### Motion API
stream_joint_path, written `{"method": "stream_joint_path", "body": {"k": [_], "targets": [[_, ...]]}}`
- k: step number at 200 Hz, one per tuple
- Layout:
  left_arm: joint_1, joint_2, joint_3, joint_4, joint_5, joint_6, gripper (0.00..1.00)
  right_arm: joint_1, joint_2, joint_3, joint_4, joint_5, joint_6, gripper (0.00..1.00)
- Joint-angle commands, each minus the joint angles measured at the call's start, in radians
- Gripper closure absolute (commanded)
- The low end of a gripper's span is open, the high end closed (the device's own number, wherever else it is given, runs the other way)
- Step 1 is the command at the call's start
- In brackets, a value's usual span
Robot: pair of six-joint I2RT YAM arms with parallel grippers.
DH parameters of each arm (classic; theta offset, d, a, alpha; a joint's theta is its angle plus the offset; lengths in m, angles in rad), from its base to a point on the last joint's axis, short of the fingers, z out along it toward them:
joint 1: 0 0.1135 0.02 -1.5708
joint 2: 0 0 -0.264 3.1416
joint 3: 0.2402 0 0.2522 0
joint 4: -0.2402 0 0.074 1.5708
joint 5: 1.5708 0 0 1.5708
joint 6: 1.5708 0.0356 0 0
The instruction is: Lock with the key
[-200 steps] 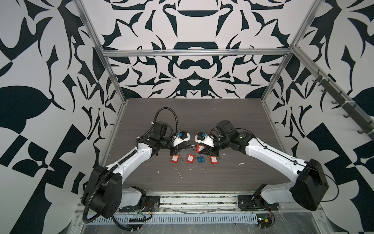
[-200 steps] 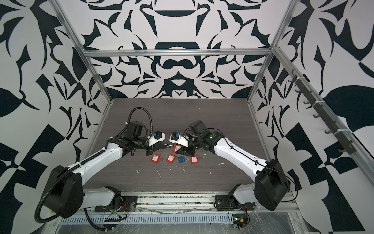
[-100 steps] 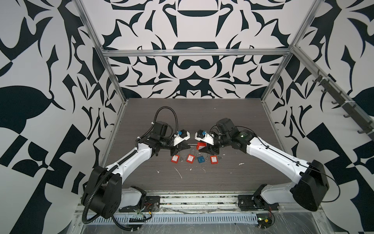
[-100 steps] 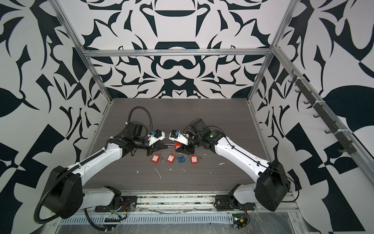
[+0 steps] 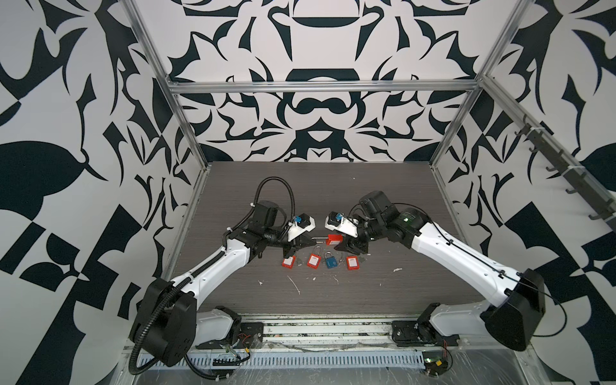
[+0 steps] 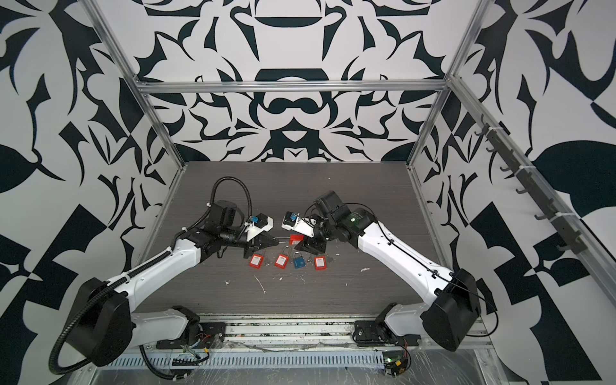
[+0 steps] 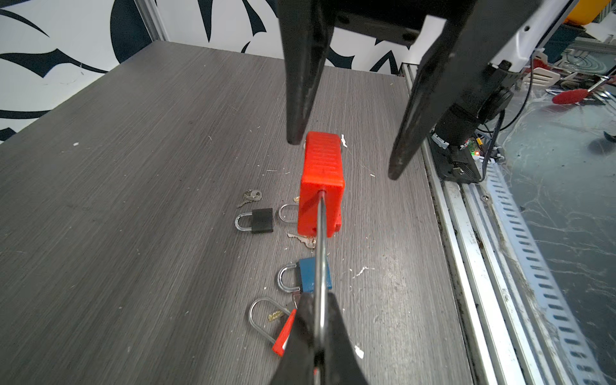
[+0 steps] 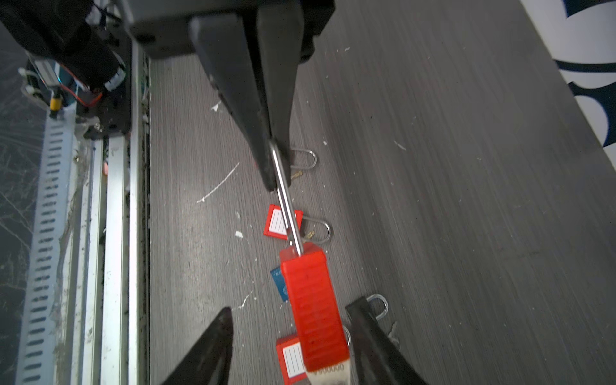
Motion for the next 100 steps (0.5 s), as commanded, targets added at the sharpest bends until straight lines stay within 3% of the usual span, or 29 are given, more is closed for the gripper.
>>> {"method": "stream_joint_path", "body": {"k": [1,100], "targets": [[-0.015,-0.02,-0.006,0.023,0.052,-0.003,1.0,0.003,0.008,0.045,-0.062,0.018,-0.039,0.47],[-0.032,-0.002,0.032,0.001,0.136,0.01,1.0,0.003,0.013,0.072,-0.098,-0.078,-0.099,0.76]]}}
